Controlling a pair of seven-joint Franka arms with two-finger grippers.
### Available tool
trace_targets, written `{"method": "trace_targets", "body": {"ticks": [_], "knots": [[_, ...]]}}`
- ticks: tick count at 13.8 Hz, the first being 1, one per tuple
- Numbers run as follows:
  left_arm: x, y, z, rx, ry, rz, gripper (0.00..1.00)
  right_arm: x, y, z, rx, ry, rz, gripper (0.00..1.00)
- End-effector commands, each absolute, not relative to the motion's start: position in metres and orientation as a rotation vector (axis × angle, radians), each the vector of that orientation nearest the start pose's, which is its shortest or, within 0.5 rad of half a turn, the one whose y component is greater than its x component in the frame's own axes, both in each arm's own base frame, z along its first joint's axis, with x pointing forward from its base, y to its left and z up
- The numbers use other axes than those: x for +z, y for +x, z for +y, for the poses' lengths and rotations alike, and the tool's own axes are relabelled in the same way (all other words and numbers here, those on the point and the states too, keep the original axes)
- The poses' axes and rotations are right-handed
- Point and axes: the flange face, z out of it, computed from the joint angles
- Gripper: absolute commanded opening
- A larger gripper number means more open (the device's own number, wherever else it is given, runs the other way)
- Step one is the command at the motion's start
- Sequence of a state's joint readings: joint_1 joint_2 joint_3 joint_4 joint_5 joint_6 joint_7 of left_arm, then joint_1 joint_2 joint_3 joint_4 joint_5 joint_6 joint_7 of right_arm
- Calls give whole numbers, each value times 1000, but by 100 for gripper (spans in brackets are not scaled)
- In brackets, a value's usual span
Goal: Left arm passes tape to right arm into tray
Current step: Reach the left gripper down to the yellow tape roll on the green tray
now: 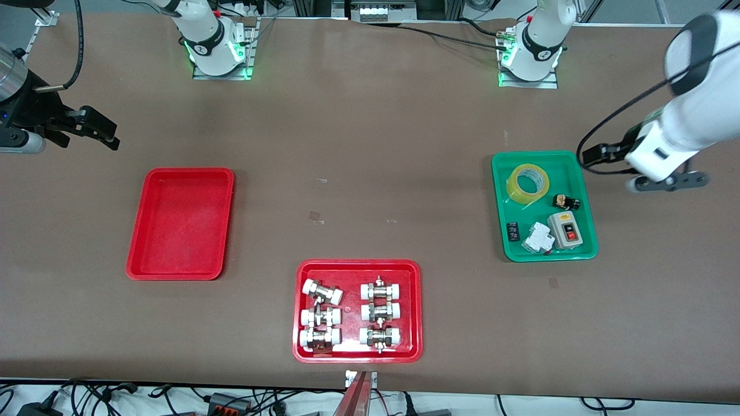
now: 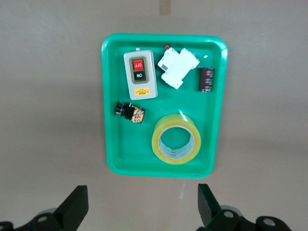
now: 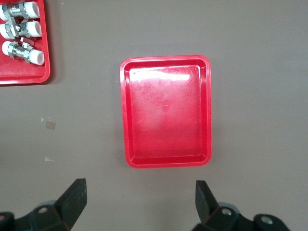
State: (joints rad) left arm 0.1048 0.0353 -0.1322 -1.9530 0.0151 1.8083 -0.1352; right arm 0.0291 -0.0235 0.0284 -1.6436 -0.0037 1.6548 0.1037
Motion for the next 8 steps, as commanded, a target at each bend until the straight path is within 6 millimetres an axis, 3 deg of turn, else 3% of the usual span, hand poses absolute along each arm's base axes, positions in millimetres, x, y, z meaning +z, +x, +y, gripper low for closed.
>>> {"method": "trace_targets", "body": {"ticks": [1,3,8], "knots": [[358,520,-15,307,-3108,-122,100,613,551,33,-61,-3156,78,100],[333,512,-13,354,-3104,-132,100,612,551,33,-61,-3156,78,100],[247,498,-7,431,-3110,-172,100,612,551,33,-56,-3156,78,100]]}}
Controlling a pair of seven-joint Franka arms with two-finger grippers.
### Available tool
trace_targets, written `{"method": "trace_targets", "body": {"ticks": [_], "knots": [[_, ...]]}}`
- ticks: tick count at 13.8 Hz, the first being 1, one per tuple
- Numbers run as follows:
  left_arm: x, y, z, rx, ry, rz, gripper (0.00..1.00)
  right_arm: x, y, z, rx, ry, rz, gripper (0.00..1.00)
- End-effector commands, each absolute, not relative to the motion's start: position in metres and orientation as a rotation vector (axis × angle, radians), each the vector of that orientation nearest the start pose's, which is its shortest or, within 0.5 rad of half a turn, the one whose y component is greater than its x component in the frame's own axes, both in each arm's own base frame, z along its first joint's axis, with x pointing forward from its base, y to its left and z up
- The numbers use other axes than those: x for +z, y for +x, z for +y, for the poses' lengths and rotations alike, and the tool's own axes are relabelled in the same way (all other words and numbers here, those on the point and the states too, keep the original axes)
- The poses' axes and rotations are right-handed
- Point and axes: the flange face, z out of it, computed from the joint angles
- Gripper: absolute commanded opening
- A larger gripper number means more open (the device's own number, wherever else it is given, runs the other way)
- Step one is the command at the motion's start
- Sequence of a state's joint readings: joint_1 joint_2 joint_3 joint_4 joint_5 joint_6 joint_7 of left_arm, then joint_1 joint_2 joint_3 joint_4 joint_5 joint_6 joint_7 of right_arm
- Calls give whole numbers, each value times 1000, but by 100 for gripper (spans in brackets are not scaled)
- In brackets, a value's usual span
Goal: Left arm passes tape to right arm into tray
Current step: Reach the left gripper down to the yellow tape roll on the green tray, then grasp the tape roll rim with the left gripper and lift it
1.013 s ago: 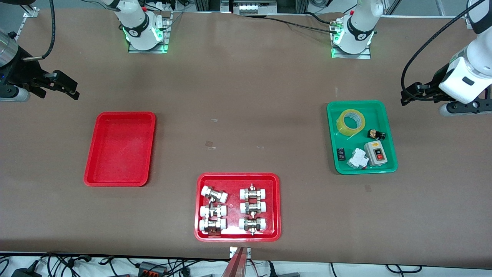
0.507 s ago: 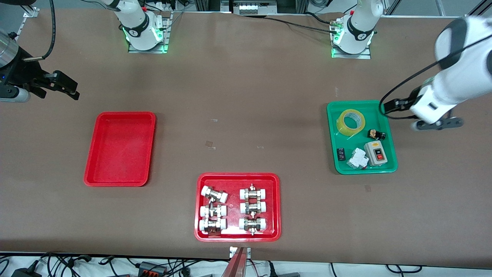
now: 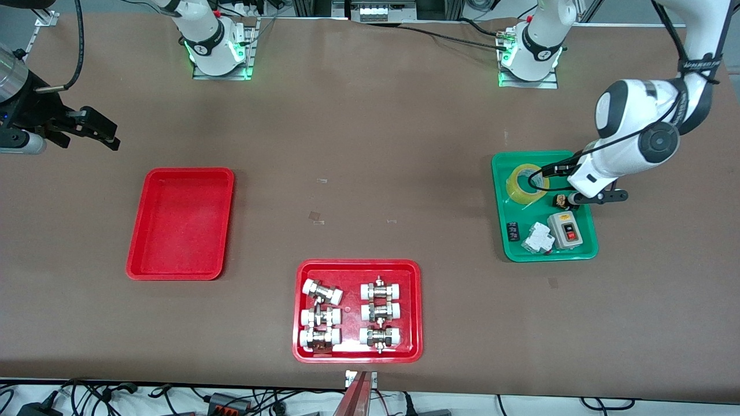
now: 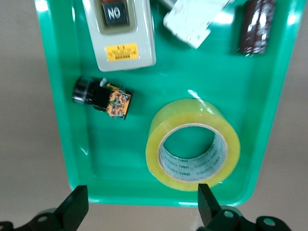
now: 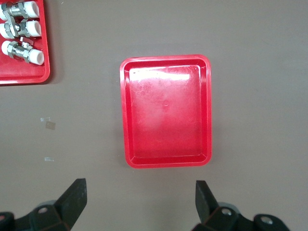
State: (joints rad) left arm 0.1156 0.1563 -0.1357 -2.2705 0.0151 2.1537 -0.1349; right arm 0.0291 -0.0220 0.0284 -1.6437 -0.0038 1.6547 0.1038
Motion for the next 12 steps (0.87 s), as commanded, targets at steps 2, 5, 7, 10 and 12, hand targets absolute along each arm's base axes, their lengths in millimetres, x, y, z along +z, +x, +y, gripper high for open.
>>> {"method": "trace_targets", "body": {"ticks": [2,5,7,10,12], "knots": [[225,499,-6,451,-3114,-179,100,612,551,33,-58,-3156,78,100],[214,499,1,453,-3116,-202,96,612,551,33,-56,-3156,78,100],[210,498,1,461,-3117,-200,79,612,551,33,-56,-3156,78,100],[210,498,1,458,-3117,-200,44,612,551,33,-56,-3156,78,100],[208,498,0,463,-3117,-198,40,612,551,33,-58,-3156,78,100]]}}
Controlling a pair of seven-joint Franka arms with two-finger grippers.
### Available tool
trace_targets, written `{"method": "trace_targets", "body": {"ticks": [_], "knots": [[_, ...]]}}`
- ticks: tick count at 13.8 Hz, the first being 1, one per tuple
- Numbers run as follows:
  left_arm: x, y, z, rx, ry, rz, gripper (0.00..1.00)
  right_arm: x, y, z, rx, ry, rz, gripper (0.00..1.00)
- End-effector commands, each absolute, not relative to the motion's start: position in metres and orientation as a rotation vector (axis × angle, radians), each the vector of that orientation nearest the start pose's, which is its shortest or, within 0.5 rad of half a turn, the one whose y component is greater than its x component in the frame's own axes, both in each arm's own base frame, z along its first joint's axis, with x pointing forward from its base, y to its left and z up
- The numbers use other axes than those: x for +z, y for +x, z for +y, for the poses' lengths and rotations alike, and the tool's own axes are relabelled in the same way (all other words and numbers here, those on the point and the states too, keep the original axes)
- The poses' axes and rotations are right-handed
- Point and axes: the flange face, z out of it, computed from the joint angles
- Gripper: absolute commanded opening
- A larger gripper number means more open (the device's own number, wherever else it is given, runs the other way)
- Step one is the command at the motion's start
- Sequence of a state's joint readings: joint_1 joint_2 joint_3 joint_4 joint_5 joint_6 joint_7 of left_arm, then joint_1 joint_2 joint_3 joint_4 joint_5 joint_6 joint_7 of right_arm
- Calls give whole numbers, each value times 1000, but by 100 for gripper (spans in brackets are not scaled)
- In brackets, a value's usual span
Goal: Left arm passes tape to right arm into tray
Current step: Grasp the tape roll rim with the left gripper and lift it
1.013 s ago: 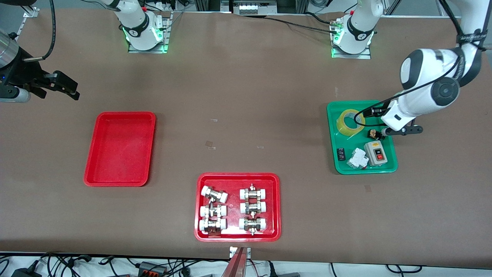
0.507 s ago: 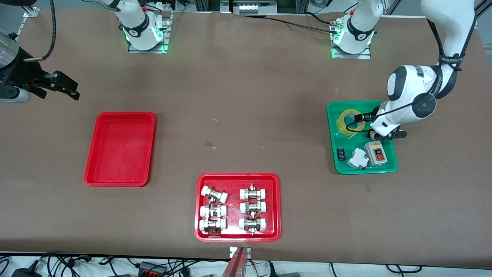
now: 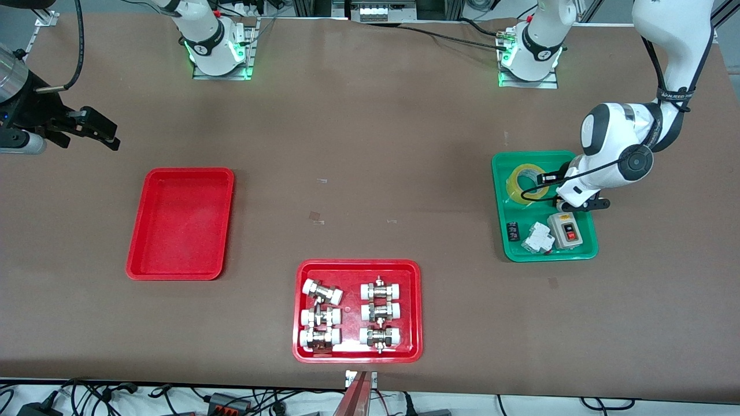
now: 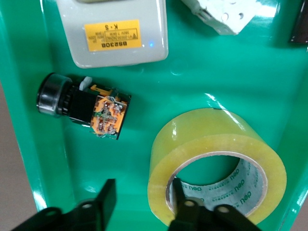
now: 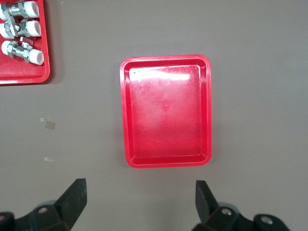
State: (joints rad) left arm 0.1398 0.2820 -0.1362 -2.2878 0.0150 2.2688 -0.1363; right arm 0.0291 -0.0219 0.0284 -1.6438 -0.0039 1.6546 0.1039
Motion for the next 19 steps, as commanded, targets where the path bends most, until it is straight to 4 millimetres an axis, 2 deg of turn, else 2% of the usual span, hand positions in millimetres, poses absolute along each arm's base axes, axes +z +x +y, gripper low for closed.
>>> {"method": "trace_targets", "body": {"ticks": [1,2,4,5,6,8,10,11,12,16,17,19], "knots": [[205,497,0,470,-3117,-198,38,612,551,33,-58,-3156,78,100],[205,497,-1,473,-3117,-195,31,613,550,33,-61,-3156,78,100],[206,497,1,473,-3117,-204,5,613,550,33,-51,-3157,78,100],[207,496,1,480,-3115,-206,1,613,550,33,-53,-3157,78,100],[208,497,0,480,-3115,-204,1,613,550,33,-51,-3157,78,100],[228,498,2,475,-3112,-189,1,613,550,33,-51,-3157,78,100],[271,507,4,460,-3109,-193,1,613,550,33,-51,-3157,78,100],[290,515,3,462,-3113,-200,1,613,550,33,-51,-3157,78,100],[317,529,-1,478,-3112,-179,1,613,550,33,-51,-3157,78,100],[423,571,-55,413,-3194,-63,1,611,551,32,-48,-3155,85,100],[443,578,-70,369,-3249,-40,1,610,551,30,-46,-3154,93,100],[499,592,-96,208,-3370,33,1,604,553,23,-36,-3154,112,100]]}}
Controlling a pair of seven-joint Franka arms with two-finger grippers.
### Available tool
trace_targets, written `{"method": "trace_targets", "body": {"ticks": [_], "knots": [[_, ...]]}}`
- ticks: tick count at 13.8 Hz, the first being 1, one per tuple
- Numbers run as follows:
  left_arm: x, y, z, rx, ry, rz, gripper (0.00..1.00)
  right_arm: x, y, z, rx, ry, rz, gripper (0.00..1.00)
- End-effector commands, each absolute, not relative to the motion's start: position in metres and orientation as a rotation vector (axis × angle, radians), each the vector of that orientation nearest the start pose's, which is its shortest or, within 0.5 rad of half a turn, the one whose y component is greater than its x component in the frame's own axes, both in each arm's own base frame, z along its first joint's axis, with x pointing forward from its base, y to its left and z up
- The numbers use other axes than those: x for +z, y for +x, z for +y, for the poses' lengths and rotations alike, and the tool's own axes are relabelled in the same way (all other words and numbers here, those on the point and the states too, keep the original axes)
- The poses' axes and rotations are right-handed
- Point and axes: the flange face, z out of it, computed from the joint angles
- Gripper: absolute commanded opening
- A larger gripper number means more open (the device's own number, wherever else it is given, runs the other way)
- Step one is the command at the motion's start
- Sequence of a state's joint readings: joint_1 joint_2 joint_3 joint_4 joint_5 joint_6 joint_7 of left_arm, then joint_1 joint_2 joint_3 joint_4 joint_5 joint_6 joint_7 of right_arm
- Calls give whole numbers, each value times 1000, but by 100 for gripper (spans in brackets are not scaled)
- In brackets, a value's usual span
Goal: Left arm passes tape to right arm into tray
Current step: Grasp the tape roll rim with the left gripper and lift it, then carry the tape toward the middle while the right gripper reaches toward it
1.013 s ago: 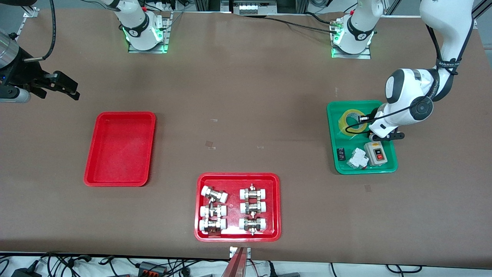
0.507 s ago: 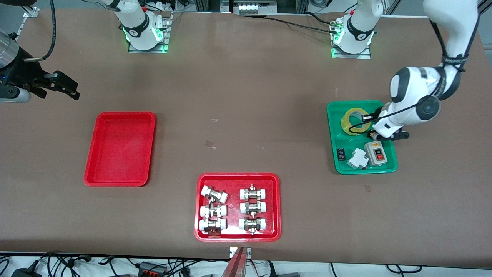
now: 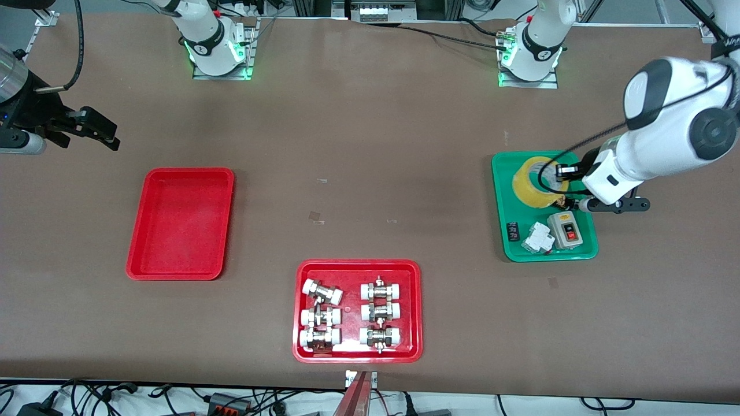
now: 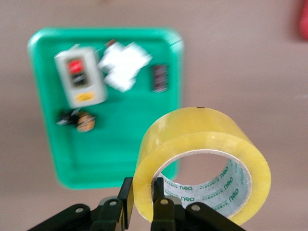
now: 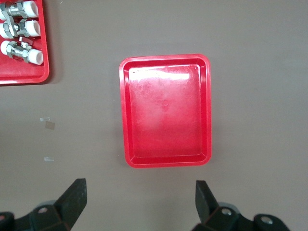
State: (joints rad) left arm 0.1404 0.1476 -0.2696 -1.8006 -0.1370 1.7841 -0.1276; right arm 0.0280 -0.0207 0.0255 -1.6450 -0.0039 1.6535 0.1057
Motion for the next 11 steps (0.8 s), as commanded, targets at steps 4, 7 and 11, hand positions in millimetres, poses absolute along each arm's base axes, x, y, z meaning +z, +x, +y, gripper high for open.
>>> {"method": "trace_targets", "body": {"ticks": [4,7,11], "knots": [[485,609,-156,384,-3676,-86,1,584,558,26,37,-3149,105,100],[465,617,-233,246,-3754,-171,1,570,559,35,110,-3054,99,100],[412,617,-350,73,-3771,-602,0,543,573,60,180,-2860,28,100]]}}
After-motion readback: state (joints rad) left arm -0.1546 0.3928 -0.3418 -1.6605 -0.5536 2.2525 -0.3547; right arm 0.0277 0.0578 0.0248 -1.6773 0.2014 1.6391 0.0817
